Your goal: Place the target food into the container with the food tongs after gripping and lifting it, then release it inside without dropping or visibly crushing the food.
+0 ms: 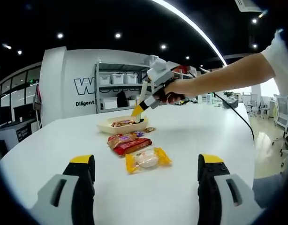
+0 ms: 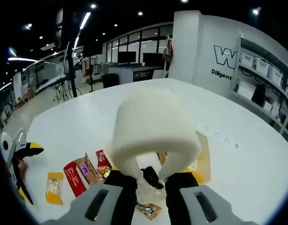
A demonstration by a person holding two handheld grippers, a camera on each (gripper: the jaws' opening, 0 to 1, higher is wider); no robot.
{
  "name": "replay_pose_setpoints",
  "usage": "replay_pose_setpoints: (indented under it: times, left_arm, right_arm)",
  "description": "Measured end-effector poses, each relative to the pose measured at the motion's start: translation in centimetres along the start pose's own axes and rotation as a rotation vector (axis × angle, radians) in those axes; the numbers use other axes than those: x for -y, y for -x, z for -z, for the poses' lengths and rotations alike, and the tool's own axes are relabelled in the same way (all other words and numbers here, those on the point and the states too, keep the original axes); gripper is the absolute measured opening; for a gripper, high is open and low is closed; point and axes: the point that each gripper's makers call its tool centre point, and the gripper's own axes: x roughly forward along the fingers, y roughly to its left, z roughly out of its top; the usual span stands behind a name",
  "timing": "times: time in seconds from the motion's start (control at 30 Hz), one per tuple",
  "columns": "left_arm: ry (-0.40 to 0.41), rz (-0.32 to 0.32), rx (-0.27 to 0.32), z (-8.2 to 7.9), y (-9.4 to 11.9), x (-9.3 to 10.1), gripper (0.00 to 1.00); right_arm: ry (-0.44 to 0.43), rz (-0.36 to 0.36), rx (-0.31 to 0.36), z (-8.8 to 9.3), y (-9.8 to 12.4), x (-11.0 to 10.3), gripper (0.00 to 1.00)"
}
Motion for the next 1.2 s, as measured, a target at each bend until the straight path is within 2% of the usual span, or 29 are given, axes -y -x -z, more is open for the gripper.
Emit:
replay_pose_setpoints:
  times: [0.27, 0.3, 0.33, 0.67, 0.73, 0.8, 0.83, 1.0, 1.03, 1.07, 1.1, 1.2]
  left_arm:
    - [-0.001, 0.001, 0.001, 0.0, -0.1, -0.2, 0.88]
    - [0.0, 0.001, 0.001, 0.0, -0.1, -0.2, 0.88]
    - [0.0, 0.001, 0.002, 0.0, -0.1, -0.2, 0.88]
    - [-0.002, -0.001, -0.002, 0.1, -0.1, -0.1, 0.87]
    - [-0.001, -0.001, -0.003, 0.0, -0.1, -0.1, 0.87]
    - [0.0, 0.0, -0.004, 0.0, 0.0, 0.0, 0.87]
    - [-0.002, 0.0, -0.004, 0.0, 0.0, 0.0, 0.87]
    - [0.001, 0.002, -0.007, 0.1, 0.0, -0.2, 0.87]
    - [0.001, 0.002, -0.007, 0.2, -0.1, -0.2, 0.87]
    - [-0.002, -0.001, -0.007, 0.2, -0.1, -0.3, 0.87]
    - [-0.004, -0.001, -0.006, 0.2, -0.1, -0.3, 0.87]
    - [-0.001, 0.0, -0.004, 0.1, 0.0, -0.2, 0.87]
  right_arm:
    - [0.003, -0.004, -0.031, 1.7, -1.5, 0.3, 0.16]
    - [-0.021, -0.012, 0.007, 1.1, -1.7, 0.3, 0.16]
    - [-0.032, -0.011, -0.01, 1.3, -1.8, 0.6, 0.16]
    - [-0.059, 0.011, 0.007, 1.0, -2.0, 1.3, 0.16]
    - [-0.139, -0.01, 0.034, 0.7, -1.8, 0.9, 0.16]
    - [-0.191, -0.01, 0.083, -0.1, -1.3, 1.2, 0.16]
    - [-0.203, -0.017, 0.086, -0.2, -0.9, 1.2, 0.16]
    - [-0.176, -0.008, 0.085, -0.7, 0.1, 1.6, 0.17]
    - [-0.192, -0.02, 0.09, -0.8, 0.4, 1.6, 0.17]
    - [-0.249, -0.059, 0.091, -0.9, 0.6, 1.0, 0.17]
    - [-0.265, -0.061, 0.092, -0.9, 0.8, 0.9, 0.17]
    - [-0.224, -0.058, 0.091, -0.8, 1.8, 0.5, 0.17]
